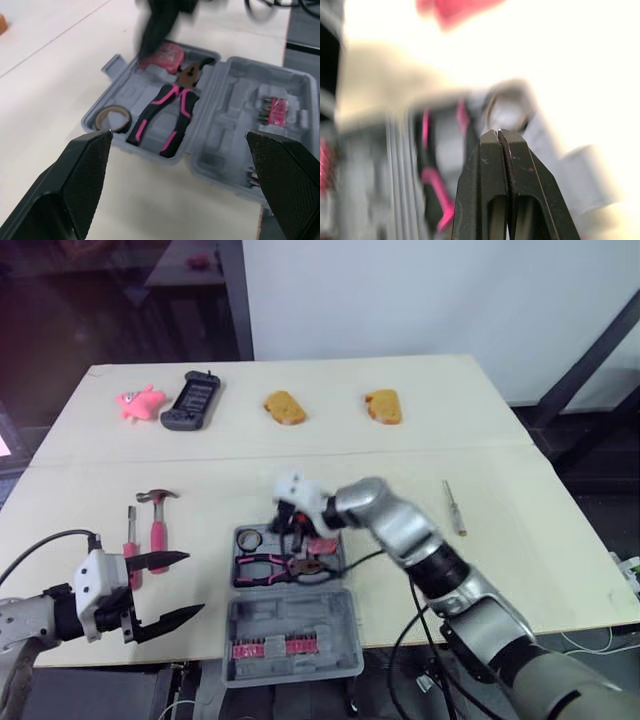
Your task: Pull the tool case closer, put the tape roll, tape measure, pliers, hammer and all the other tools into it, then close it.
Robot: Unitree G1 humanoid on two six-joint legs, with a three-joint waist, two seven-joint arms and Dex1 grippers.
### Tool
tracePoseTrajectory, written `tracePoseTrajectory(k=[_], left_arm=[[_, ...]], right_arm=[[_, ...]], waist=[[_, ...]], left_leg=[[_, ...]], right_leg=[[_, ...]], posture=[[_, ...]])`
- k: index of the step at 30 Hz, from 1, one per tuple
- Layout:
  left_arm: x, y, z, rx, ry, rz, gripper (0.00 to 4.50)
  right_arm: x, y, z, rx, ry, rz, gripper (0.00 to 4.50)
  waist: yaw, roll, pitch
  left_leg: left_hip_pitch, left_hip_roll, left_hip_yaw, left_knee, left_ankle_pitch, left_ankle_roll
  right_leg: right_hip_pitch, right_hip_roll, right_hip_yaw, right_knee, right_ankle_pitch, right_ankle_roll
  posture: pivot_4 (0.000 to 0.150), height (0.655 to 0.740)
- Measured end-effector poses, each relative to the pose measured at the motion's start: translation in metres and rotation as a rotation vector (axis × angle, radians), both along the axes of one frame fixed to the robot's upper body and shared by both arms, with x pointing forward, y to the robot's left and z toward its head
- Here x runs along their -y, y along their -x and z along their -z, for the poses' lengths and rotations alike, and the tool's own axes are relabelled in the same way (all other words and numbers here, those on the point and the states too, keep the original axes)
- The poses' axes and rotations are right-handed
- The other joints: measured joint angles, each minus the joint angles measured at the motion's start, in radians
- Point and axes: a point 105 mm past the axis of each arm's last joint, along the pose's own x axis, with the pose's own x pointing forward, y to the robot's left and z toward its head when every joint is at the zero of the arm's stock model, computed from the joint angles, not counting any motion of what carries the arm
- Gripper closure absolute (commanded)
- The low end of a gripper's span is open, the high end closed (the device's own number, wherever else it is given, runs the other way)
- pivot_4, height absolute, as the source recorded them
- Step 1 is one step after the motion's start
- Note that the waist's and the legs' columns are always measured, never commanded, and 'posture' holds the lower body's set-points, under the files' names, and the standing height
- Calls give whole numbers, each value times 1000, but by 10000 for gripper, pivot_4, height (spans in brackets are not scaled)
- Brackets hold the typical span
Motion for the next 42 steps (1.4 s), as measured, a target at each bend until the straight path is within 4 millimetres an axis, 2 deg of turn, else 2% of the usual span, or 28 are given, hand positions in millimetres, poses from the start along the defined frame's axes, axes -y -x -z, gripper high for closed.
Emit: tracePoseTrajectory(k=[1,2,4,6,11,14,16,20,21,23,24,30,33,37,42], left_arm=[[0,0,1,-3,-1,-4,0],[0,0,1,-5,-1,-5,0],[-1,1,4,-15,-4,-12,0],[-3,2,7,-27,-6,-30,0],[-9,5,16,-62,-10,-69,0],[-20,8,26,-107,-19,-109,0],[-27,10,32,-128,-33,-125,0],[-37,12,38,-138,-49,-143,0],[-40,13,39,-143,-60,-146,2447],[-43,15,42,-153,-66,-149,8435],[-43,16,42,-153,-67,-144,13129],[-32,7,42,-121,-85,-88,44726],[-18,-3,53,-144,-126,-50,44726],[6,-15,74,-181,-187,0,44726],[24,-30,84,-180,-225,15,44726]], right_arm=[[7,7,-16,31,-53,-24,44485],[14,13,-23,40,-84,-36,44485],[39,26,-22,23,-95,-40,44485],[66,34,-4,-36,-74,1,44485],[111,58,30,-99,-40,54,44485],[141,73,63,-112,75,98,44485],[156,77,78,-131,113,133,44485],[180,81,87,-99,158,183,44485],[184,81,89,-90,168,195,44903],[188,80,91,-77,180,210,45000],[188,80,91,-74,180,210,45000],[185,71,102,-70,272,241,45000],[180,62,106,-95,306,271,45000],[152,52,109,-77,319,238,45000],[136,44,119,-74,390,219,45000]], waist=[[1,0,0],[1,0,0],[3,0,0],[2,-1,1],[-2,0,7],[-1,-1,9],[-2,-3,11],[0,-3,12],[0,-4,13],[0,-4,13],[0,-4,13],[2,-4,13],[2,-3,13],[2,-3,13],[6,-3,13]], left_leg=[[0,0,0,-2,0,0],[0,0,-1,-2,0,0],[0,0,-1,-2,-1,1],[0,-1,0,-1,-1,1],[3,0,0,-1,0,1],[4,-1,0,1,0,1],[4,0,0,4,0,1],[4,0,0,10,-1,1],[4,0,0,11,-1,1],[4,0,0,11,-1,1],[4,0,0,11,-1,1],[4,0,0,11,-1,1],[4,-1,0,12,-1,1],[3,0,0,12,-1,1],[2,-1,0,13,-1,1]], right_leg=[[0,0,0,-2,0,0],[1,0,-1,-4,0,0],[3,-1,-1,-6,-1,0],[4,-1,-1,-6,-1,0],[4,0,0,-5,-2,-2],[7,0,0,-5,-3,-4],[8,0,0,-5,-2,-4],[10,-1,0,-5,-2,-4],[11,-1,0,-5,-2,-4],[11,-1,0,-5,-2,-5],[11,-1,0,-5,-2,-5],[11,-1,0,-4,-1,-5],[11,-1,1,-4,-1,-4],[10,0,0,-4,0,-2],[10,0,0,-3,1,0]], posture=[[1500,7400],[1500,7400],[1500,7400],[1500,7400],[1500,7400],[1500,7400],[1500,7400],[1500,7400],[1500,7400],[1500,7400],[1500,7400],[1500,7400],[1500,7400],[1500,7400],[1500,7400]])
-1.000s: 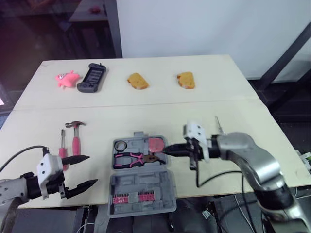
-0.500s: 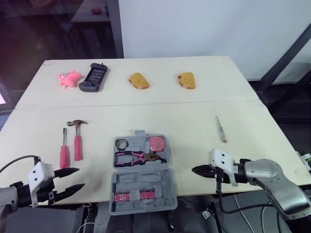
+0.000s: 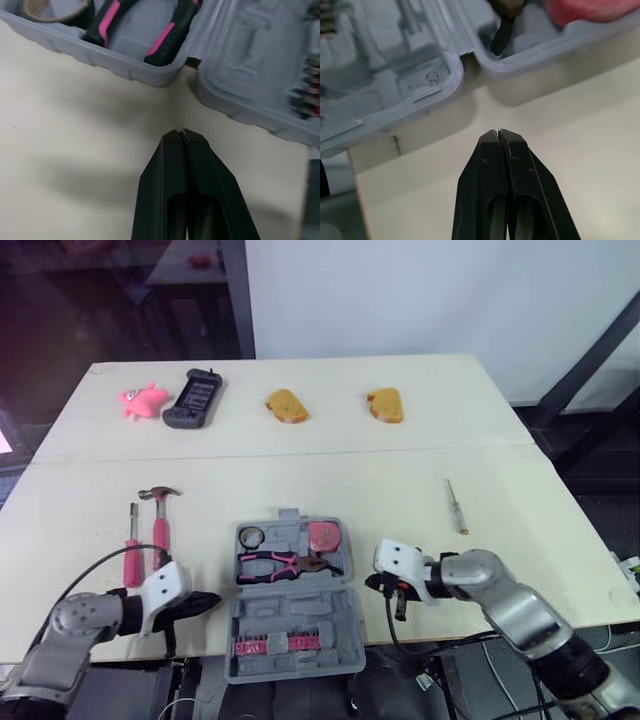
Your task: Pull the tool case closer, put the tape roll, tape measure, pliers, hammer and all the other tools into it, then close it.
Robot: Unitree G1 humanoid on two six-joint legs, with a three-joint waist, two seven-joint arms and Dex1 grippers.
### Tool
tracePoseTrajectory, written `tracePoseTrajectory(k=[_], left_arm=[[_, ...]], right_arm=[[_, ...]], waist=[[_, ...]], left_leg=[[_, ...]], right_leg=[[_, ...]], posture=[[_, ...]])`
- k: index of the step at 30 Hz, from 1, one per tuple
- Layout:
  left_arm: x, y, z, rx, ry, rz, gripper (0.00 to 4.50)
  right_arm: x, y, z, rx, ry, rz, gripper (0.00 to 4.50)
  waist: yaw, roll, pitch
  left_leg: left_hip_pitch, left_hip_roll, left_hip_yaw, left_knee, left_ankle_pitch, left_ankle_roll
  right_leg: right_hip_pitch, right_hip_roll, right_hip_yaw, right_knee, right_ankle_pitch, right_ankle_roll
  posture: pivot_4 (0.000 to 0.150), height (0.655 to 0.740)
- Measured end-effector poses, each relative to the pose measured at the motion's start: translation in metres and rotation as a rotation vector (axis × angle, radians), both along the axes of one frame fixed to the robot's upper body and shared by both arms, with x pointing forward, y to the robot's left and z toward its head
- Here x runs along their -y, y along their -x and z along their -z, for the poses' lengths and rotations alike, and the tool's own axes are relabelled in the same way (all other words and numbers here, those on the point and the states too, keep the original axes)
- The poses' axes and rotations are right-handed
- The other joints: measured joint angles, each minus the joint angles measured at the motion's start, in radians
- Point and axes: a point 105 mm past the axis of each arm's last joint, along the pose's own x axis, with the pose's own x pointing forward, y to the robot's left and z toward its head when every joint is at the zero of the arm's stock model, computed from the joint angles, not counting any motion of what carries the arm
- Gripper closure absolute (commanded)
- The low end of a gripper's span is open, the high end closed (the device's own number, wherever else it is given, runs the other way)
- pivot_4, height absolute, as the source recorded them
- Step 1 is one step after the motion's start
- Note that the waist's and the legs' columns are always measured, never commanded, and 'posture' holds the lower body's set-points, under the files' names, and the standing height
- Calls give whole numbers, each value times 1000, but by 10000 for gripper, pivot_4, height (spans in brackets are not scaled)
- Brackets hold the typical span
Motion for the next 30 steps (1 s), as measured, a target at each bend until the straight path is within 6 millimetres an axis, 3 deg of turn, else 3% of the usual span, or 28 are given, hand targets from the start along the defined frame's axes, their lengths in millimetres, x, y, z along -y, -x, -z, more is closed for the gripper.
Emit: tracePoseTrajectory(k=[6,11,23,30], left_arm=[[17,-14,2,10,-15,25,44726],[26,-23,2,-1,4,24,44726],[30,-19,3,-23,6,35,44726],[31,-20,4,-29,3,38,44726]], right_arm=[[-9,-13,1,10,48,9,45000],[-14,-12,1,-22,73,10,45000],[-12,-6,0,-56,110,29,45000],[-24,1,1,-67,97,5,45000]], waist=[[14,2,-2],[27,4,-3],[31,6,-4],[26,6,-4]], left_leg=[[2,0,0,2,0,0],[2,-1,0,3,0,0],[2,-1,-1,3,0,0],[2,-1,-1,3,0,0]], right_leg=[[3,0,0,0,1,-1],[4,0,0,0,1,0],[4,0,0,0,1,2],[5,0,0,0,1,2]], posture=[[1500,7400],[1500,7400],[1500,7400],[1500,7400]])
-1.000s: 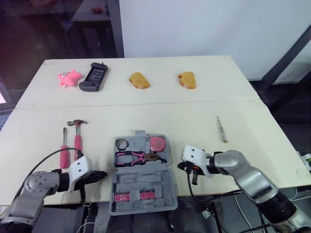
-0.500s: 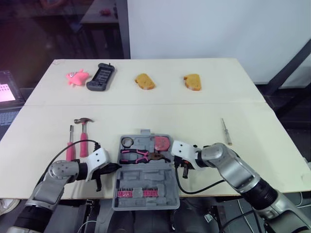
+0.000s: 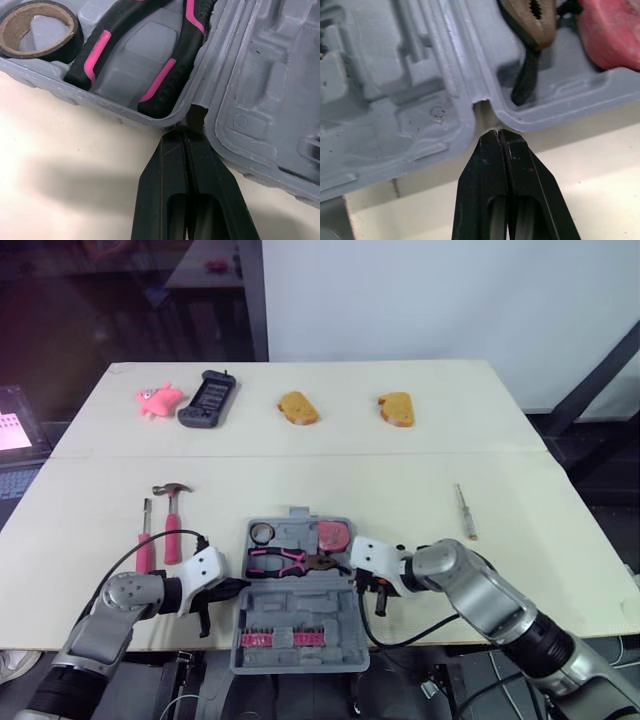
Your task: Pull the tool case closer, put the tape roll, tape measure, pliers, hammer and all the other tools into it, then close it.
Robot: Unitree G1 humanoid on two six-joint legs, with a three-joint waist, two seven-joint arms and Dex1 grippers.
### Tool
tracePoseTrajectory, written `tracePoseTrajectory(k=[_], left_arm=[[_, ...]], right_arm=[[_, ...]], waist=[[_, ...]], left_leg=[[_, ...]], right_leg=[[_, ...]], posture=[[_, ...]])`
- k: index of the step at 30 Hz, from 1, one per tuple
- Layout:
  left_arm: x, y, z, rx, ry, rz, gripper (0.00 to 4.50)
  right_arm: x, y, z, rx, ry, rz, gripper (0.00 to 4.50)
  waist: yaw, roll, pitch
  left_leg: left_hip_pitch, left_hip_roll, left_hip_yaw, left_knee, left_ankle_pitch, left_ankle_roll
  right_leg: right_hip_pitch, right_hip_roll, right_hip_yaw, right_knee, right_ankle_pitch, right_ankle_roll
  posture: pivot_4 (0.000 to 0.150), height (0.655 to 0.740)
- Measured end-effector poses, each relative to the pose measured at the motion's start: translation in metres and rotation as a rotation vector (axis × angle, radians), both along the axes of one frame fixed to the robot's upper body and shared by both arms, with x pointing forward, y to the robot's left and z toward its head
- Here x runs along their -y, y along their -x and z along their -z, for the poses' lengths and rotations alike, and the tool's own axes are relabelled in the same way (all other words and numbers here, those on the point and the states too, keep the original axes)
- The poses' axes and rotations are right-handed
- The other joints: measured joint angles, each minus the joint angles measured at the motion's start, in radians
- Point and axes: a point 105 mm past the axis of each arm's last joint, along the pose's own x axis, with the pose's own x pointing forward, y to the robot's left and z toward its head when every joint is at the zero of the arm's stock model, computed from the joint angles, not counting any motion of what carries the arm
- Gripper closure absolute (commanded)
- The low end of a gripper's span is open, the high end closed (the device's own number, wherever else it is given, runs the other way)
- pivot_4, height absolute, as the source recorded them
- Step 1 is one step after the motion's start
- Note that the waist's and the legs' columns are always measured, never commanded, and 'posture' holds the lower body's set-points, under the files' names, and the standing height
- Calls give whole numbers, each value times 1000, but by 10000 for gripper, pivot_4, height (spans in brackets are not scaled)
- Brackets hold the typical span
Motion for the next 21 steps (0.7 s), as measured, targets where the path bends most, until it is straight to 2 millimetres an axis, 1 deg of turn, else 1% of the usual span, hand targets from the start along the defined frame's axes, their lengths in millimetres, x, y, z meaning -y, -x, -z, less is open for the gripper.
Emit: tracePoseTrajectory(k=[8,11,14,16,18,21], left_arm=[[0,-6,1,-8,-18,14,44726],[2,-14,1,2,-30,34,44726],[4,-28,-2,10,-27,40,44726],[7,-43,-6,22,-29,39,44726],[9,-53,-8,32,-33,36,44726],[11,-69,-11,42,-38,23,44726]], right_arm=[[-1,-7,0,2,0,22,45000],[1,-13,0,7,4,25,45000],[5,-21,-1,21,8,33,45000],[8,-30,-2,39,12,41,45000],[10,-38,-4,48,3,60,45000],[10,-49,-6,65,-5,81,45000]], waist=[[-3,0,0],[-1,0,0],[4,0,0],[11,0,0],[13,0,0],[16,0,0]], left_leg=[[10,0,0,0,0,0],[13,0,0,0,0,0],[13,-1,0,0,0,0],[13,-1,0,1,0,0],[13,-1,0,0,0,0],[12,-1,0,0,0,0]], right_leg=[[9,0,0,0,-1,-3],[11,0,0,0,-2,-3],[11,0,0,0,-2,-3],[12,0,0,0,-1,-3],[12,0,0,0,-1,-3],[11,0,0,0,1,0]], posture=[[1500,7400],[1500,7400],[1500,7400],[1500,7400],[1500,7400],[1500,7400]])
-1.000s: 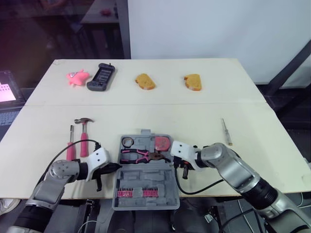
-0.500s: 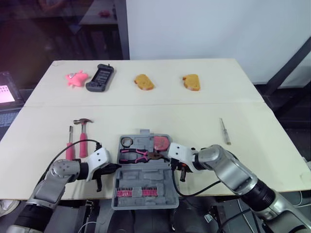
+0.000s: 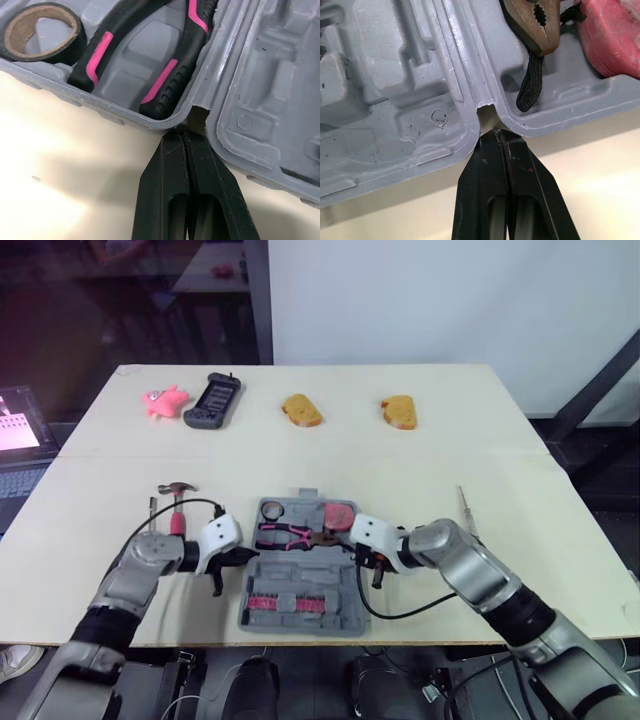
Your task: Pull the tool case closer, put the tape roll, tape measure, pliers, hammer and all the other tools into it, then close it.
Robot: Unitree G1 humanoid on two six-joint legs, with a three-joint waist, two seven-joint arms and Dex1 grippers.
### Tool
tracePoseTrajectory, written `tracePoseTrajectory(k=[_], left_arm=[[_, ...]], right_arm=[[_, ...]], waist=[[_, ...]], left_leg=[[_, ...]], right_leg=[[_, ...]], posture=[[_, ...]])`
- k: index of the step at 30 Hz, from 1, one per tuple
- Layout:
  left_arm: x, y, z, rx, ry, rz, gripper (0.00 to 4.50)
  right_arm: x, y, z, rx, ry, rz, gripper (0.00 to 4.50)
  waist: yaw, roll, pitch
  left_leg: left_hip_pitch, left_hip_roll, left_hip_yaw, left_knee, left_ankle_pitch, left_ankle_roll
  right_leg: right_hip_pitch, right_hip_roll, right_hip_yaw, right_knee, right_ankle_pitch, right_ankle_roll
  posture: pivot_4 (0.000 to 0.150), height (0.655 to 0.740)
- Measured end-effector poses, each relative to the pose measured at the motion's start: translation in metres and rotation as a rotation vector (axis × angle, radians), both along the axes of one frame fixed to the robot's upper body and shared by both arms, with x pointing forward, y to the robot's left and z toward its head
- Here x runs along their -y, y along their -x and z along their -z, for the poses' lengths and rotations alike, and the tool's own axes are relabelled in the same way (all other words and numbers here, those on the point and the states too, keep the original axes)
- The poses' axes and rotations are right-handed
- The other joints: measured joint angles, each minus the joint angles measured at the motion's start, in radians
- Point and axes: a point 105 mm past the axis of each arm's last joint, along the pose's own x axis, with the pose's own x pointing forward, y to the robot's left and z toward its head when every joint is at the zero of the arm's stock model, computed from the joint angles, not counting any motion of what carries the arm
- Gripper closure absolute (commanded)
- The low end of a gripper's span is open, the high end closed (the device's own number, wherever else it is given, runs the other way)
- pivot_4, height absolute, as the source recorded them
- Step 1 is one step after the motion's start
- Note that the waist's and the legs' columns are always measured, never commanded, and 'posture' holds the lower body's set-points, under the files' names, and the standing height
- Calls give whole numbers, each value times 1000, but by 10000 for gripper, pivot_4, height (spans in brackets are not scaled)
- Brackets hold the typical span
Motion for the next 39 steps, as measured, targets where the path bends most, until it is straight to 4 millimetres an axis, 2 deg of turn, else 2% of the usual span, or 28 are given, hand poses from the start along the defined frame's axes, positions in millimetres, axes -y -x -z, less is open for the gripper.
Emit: tracePoseTrajectory(k=[4,12,20,32,39], left_arm=[[1,-8,-1,11,5,-3,44726],[5,-10,2,27,22,0,44726],[10,-25,-2,35,29,-26,44726],[10,-7,3,46,39,-15,44726],[9,-4,3,37,44,-26,44726]], right_arm=[[1,-9,-2,29,6,7,45000],[3,-16,-2,55,14,30,45000],[7,-23,-4,66,23,54,45000],[4,-15,-3,56,21,52,45000],[4,-10,-2,50,25,59,45000]], waist=[[0,0,0],[4,0,0],[6,0,0],[3,0,0],[4,0,0]], left_leg=[[-1,0,0,0,0,0],[-1,0,0,0,0,0],[-1,0,0,0,0,0],[-1,0,0,-3,0,1],[-1,0,0,-3,-1,1]], right_leg=[[-1,0,0,0,0,0],[0,0,0,0,0,0],[0,0,0,0,0,1],[-1,0,0,-1,0,3],[-1,0,0,-1,-1,3]], posture=[[1500,7400],[1500,7400],[1500,7400],[1500,7400],[1500,7400]])
